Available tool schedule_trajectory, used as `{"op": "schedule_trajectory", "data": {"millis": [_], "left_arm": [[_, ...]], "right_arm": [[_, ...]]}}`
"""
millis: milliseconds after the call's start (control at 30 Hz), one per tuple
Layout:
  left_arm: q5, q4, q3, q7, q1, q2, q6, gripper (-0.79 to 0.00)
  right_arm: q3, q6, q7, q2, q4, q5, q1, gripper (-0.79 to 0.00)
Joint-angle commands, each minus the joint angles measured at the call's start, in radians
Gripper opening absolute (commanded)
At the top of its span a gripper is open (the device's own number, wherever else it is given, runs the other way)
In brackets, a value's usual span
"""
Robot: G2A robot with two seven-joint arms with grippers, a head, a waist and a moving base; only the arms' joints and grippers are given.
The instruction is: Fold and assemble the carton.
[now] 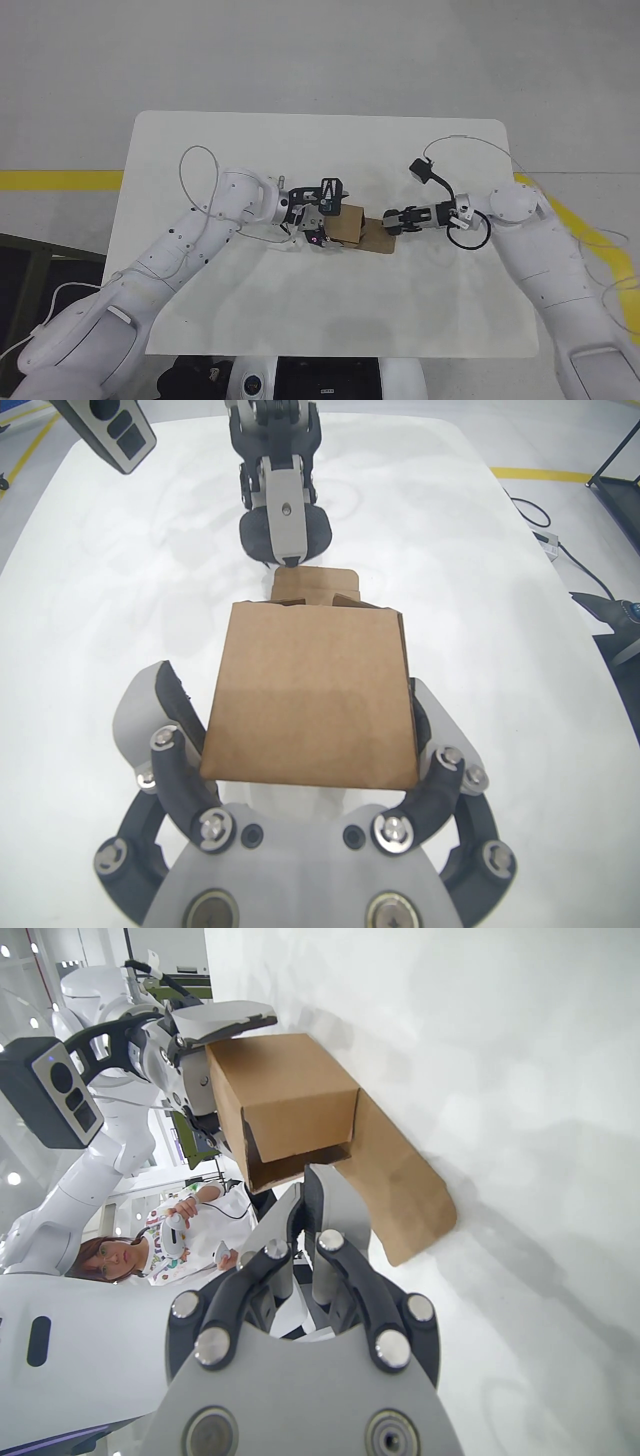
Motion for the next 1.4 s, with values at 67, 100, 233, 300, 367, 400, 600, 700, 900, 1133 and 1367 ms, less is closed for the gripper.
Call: {"op": "schedule_trajectory", "data": {"millis": [67, 100, 233, 300, 367, 400, 600, 700, 900, 1133, 1367], "left_arm": [[0.001, -0.002, -0.005, 0.002, 0.001, 0.003, 0.0, 0.0], [0.001, -0.002, -0.006, 0.002, 0.002, 0.004, 0.0, 0.0], [0.004, -0.009, -0.006, 0.003, 0.004, 0.005, 0.0, 0.0], [0.005, -0.01, -0.004, 0.003, 0.005, 0.005, 0.0, 0.0], [0.004, -0.01, -0.004, 0.004, 0.004, 0.006, 0.0, 0.0], [0.004, -0.01, -0.005, 0.004, 0.004, 0.006, 0.0, 0.0], [0.003, -0.006, -0.008, 0.001, 0.007, 0.008, 0.0, 0.0], [0.002, -0.007, -0.007, -0.001, 0.01, 0.008, 0.0, 0.0], [0.0, -0.002, -0.009, -0.006, 0.013, 0.01, 0.0, 0.0], [-0.005, -0.006, -0.011, -0.013, 0.015, 0.014, 0.0, 0.0], [-0.01, -0.011, -0.01, -0.018, 0.016, 0.016, 0.0, 0.0]], "right_arm": [[0.056, 0.04, -0.011, 0.027, -0.086, -0.042, -0.075, -0.533], [0.067, 0.048, -0.012, 0.031, -0.1, -0.035, -0.098, -0.536], [0.094, 0.054, -0.022, 0.046, -0.151, -0.05, -0.157, -0.517], [0.105, 0.06, -0.034, 0.051, -0.171, -0.06, -0.178, -0.502], [0.114, 0.067, -0.042, 0.055, -0.189, -0.065, -0.194, -0.489], [0.117, 0.072, -0.044, 0.057, -0.197, -0.07, -0.2, -0.48], [0.118, 0.082, -0.069, 0.062, -0.198, -0.069, -0.223, -0.471], [0.113, 0.077, -0.076, 0.062, -0.189, -0.064, -0.226, -0.468], [0.095, 0.068, -0.094, 0.058, -0.168, -0.041, -0.218, -0.459], [0.074, 0.058, -0.101, 0.053, -0.151, -0.028, -0.194, -0.44], [0.059, 0.075, -0.124, 0.049, -0.115, -0.012, -0.181, -0.437]]}}
